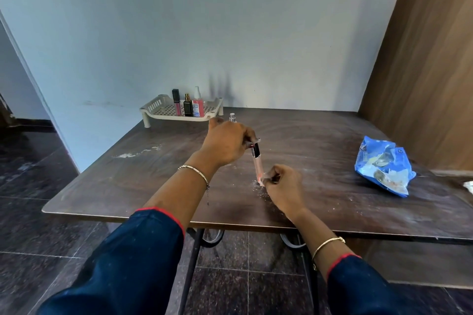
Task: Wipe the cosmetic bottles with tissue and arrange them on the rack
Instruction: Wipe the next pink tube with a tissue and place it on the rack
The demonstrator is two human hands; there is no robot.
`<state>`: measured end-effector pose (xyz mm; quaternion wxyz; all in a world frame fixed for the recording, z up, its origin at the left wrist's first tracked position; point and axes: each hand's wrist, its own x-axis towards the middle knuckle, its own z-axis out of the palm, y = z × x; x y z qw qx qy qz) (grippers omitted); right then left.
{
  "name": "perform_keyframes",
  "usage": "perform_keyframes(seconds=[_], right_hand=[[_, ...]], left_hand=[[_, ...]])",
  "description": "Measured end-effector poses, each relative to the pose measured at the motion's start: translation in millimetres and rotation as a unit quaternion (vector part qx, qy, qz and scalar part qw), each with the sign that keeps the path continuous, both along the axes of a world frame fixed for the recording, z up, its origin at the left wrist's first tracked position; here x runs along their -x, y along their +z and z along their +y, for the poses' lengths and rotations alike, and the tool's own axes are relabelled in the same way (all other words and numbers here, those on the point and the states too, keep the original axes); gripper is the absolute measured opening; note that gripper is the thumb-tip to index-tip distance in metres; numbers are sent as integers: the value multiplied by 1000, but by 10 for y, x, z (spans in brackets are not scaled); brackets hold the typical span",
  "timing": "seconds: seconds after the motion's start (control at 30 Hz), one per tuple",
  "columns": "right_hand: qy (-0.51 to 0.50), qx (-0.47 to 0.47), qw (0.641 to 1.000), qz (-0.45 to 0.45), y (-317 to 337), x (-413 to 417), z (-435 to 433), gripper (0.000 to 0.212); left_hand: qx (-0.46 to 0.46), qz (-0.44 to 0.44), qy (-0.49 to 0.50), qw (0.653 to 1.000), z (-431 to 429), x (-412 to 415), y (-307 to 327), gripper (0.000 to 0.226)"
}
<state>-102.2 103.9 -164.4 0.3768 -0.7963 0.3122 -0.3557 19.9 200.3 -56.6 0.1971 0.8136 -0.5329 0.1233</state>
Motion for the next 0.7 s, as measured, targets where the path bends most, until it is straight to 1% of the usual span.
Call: perform_keyframes(seconds=[0.07,0.13,0.27,0.33,0.4,0.5,0.57,0.63,0.7], right_hand=[[5,-1,1000,31,41,13,-17,25],[-1,-9,1000,29,163,-1,-14,28],[-30,-4,998,-64,422,-52,23,33],[-33,0,996,-83,408,-59,50,32],[-30,2,998,-56,311,-53,63,26],[-19,9,999,32,151,-6,39,16],[-12,-3,999,49,147,20,22,14],[-18,-8,999,32,234,3,34,17],[-18,-30,999,-37,380,-31,86,25]], left_hand=[[4,0,-9,1000,-15,34,0,16],[6,0,-10,1000,-45,74,-9,15],[-9,-16,-3,1000,-108,124,15,15],[-10,-19,-2,1000,-104,135,25,15],[-8,-26,1,1000,-80,126,35,16],[-11,-25,3,1000,-29,97,35,17],[-7,-24,-2,1000,-13,106,39,18],[-8,-26,-6,1000,-18,115,46,18],[-8,-21,-8,1000,-35,117,32,16]])
